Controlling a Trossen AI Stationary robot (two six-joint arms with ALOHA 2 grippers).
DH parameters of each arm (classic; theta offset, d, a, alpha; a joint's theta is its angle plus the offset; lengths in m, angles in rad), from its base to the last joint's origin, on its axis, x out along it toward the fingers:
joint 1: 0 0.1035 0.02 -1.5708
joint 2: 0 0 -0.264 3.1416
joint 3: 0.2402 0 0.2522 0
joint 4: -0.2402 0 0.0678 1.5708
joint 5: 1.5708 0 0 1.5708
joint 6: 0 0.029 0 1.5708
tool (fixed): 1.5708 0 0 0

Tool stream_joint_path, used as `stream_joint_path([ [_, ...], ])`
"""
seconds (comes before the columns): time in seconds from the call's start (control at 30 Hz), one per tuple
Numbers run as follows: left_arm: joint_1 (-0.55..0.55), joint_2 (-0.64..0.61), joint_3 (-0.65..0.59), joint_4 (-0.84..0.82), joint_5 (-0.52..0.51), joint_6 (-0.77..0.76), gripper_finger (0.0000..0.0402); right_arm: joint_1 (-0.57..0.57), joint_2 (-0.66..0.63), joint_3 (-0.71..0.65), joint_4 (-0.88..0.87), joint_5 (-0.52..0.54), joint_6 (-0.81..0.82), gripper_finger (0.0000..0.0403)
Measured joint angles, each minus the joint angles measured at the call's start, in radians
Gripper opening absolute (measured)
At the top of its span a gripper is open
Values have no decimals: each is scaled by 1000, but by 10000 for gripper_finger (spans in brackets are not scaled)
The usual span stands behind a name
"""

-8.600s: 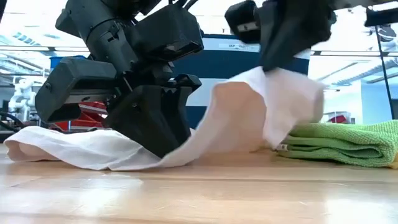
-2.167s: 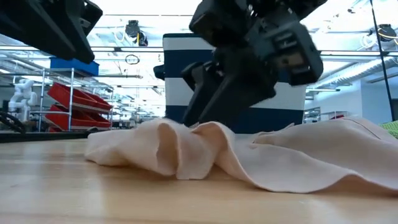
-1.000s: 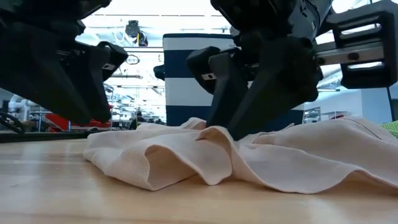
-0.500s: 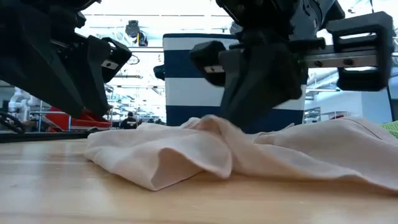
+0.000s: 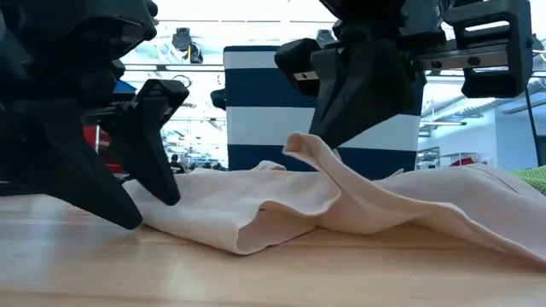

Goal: Fold towel
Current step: Fold the light brown towel

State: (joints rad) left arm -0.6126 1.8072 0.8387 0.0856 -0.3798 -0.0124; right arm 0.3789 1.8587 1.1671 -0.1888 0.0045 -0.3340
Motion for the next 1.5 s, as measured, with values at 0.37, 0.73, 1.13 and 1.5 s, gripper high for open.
stream_joint_path([
  [0.37, 73, 0, 0, -4, -5, 18, 173, -8, -35, 0, -20, 44, -3, 0],
  [0.73, 73, 0, 0, 5, 9, 127, 30, -9, -84, 0, -106, 76, 26, 0],
  [1.13, 11, -231, 0, -69, -85, 226, 2, -13, -84, 0, -189, 74, 64, 0],
  [1.5, 80, -405, 1, -156, 110, 177, 1, -31, -83, 0, -196, 53, 82, 0],
])
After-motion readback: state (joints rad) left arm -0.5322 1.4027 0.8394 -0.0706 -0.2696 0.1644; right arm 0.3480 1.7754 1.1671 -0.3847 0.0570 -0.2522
